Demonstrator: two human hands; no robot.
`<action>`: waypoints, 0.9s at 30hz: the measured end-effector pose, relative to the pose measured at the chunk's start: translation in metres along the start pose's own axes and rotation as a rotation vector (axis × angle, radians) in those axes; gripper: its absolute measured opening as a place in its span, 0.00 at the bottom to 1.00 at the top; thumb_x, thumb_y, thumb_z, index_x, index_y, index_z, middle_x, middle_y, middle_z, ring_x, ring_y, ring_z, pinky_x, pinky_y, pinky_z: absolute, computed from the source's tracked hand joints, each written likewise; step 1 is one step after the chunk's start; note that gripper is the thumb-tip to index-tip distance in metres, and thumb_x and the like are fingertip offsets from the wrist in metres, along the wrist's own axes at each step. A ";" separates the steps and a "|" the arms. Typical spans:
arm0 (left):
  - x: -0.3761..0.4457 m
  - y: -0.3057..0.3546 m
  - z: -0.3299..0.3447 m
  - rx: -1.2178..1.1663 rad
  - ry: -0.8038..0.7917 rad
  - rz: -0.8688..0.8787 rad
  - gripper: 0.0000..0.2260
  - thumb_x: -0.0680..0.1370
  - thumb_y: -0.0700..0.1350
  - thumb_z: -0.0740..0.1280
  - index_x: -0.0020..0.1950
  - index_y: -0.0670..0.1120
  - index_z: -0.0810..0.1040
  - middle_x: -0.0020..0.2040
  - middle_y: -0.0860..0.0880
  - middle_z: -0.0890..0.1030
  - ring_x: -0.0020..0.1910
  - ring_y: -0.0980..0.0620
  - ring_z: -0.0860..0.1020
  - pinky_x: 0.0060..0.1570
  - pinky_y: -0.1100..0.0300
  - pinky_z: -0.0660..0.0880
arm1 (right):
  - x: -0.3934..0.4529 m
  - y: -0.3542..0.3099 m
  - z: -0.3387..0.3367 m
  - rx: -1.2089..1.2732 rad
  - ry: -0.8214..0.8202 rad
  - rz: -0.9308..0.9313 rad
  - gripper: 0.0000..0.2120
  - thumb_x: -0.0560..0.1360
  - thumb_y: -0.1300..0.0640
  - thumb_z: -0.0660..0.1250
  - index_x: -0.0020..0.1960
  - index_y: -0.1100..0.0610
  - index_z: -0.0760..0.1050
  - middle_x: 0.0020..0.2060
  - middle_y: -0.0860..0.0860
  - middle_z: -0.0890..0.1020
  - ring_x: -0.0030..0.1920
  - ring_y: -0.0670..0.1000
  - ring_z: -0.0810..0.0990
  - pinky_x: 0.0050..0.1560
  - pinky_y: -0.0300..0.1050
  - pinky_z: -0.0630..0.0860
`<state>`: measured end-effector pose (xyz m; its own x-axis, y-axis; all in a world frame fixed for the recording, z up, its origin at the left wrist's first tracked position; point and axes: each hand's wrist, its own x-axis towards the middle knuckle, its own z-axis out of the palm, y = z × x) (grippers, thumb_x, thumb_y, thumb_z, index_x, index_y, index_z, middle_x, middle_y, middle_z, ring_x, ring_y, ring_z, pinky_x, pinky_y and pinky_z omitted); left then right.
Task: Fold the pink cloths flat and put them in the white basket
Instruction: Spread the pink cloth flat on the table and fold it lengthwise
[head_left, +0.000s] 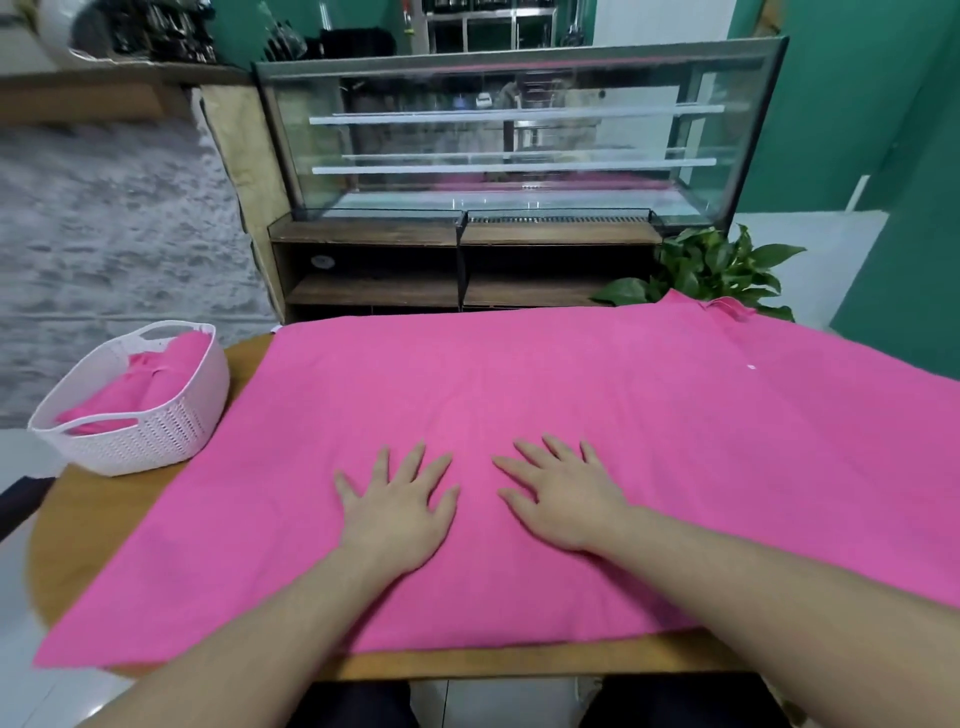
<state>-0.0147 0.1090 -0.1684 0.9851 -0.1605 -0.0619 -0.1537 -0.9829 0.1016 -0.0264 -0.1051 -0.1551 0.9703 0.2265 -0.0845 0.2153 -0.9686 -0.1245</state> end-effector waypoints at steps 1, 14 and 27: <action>-0.006 -0.001 0.000 0.003 0.001 -0.011 0.26 0.80 0.66 0.44 0.78 0.66 0.49 0.81 0.60 0.47 0.80 0.47 0.45 0.70 0.26 0.43 | -0.010 -0.001 0.004 0.002 0.011 0.018 0.25 0.82 0.38 0.45 0.79 0.37 0.51 0.80 0.44 0.52 0.80 0.52 0.47 0.76 0.64 0.41; -0.071 -0.030 -0.005 0.001 0.031 -0.001 0.25 0.81 0.65 0.45 0.79 0.63 0.52 0.81 0.58 0.50 0.80 0.52 0.48 0.72 0.29 0.43 | -0.070 -0.074 0.023 0.043 -0.016 0.003 0.26 0.81 0.34 0.42 0.78 0.35 0.47 0.80 0.42 0.48 0.80 0.52 0.42 0.74 0.69 0.37; -0.127 -0.128 -0.013 -0.044 0.017 -0.235 0.29 0.78 0.71 0.43 0.78 0.67 0.48 0.80 0.61 0.47 0.80 0.49 0.44 0.69 0.26 0.39 | -0.077 -0.079 0.023 -0.009 -0.028 0.032 0.27 0.79 0.32 0.38 0.77 0.33 0.43 0.79 0.40 0.45 0.80 0.50 0.42 0.75 0.68 0.39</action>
<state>-0.1188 0.2566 -0.1603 0.9946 0.0737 -0.0725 0.0827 -0.9881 0.1294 -0.1206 -0.0439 -0.1618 0.9733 0.1981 -0.1156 0.1853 -0.9762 -0.1128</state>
